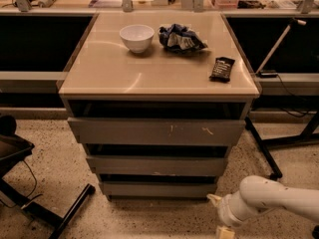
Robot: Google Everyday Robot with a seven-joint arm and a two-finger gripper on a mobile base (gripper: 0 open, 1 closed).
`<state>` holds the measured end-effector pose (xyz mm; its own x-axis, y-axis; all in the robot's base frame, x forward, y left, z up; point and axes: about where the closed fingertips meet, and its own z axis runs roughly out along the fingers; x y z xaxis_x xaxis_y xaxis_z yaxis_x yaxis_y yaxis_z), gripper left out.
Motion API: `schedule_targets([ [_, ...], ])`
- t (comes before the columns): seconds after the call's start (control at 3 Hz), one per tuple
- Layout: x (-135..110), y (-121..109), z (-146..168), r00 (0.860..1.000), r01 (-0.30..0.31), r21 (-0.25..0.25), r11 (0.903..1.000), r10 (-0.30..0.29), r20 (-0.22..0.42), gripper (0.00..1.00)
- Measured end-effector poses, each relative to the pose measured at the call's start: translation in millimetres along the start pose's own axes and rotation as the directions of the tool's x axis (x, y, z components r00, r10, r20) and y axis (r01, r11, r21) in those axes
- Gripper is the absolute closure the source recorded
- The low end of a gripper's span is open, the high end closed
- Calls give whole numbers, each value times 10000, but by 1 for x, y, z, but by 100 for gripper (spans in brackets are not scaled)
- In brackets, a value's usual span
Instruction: Open bottom drawer
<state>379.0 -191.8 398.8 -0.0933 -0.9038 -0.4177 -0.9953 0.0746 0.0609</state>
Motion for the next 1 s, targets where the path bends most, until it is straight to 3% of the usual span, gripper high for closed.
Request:
schedule_targets([
  [0.33,-1,-65,51,9927,-551,1206,9912,415,1129,0],
  [0.67,6,-112,90,9602,-1671,2407,9561,1024,2597,0],
  [1.0,13,-102,124,9469,-2058,2052,9568,1418,2887,0],
])
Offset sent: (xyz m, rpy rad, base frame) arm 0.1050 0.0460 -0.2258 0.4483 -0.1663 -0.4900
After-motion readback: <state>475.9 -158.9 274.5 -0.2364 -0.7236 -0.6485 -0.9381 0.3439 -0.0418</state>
